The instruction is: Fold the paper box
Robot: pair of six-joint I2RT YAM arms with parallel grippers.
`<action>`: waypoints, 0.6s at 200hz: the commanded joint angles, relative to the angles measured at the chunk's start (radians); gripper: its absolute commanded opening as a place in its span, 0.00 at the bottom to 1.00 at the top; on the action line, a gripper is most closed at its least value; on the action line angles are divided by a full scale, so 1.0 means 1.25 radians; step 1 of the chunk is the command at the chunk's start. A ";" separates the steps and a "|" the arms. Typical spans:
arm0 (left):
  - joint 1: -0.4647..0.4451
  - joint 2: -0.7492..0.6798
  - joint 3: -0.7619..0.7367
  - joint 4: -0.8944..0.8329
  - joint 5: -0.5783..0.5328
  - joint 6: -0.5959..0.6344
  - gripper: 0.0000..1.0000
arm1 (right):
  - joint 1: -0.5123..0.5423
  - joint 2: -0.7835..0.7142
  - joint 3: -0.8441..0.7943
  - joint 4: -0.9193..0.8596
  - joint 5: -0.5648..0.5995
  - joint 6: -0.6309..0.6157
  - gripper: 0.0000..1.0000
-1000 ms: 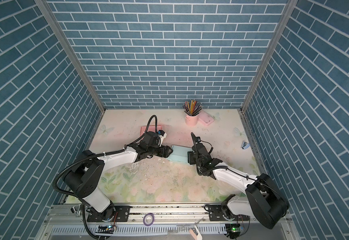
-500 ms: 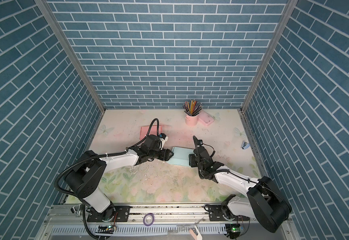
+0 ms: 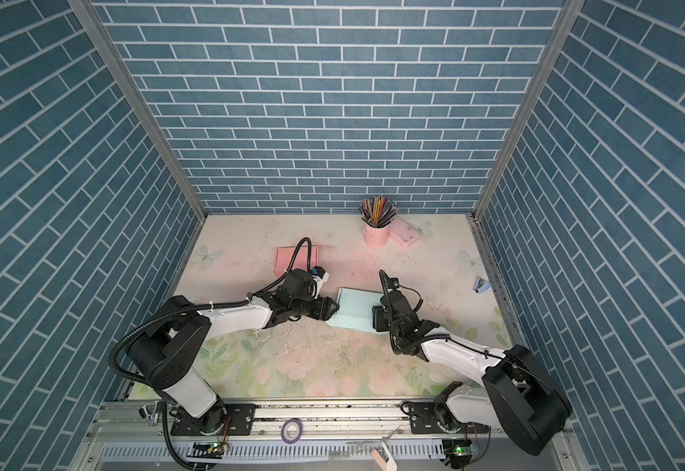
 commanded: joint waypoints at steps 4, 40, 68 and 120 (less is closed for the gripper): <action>-0.005 0.020 -0.014 0.002 -0.012 -0.005 0.69 | -0.002 0.024 -0.007 -0.014 0.010 0.039 0.62; -0.005 0.027 -0.017 0.006 -0.012 -0.005 0.68 | -0.002 0.037 -0.008 -0.009 0.012 0.045 0.62; -0.005 0.027 -0.021 0.007 -0.012 -0.002 0.68 | -0.002 0.044 -0.006 -0.013 0.013 0.046 0.62; -0.005 0.019 -0.015 0.009 -0.004 -0.003 0.68 | -0.002 0.037 0.002 -0.018 0.009 0.042 0.61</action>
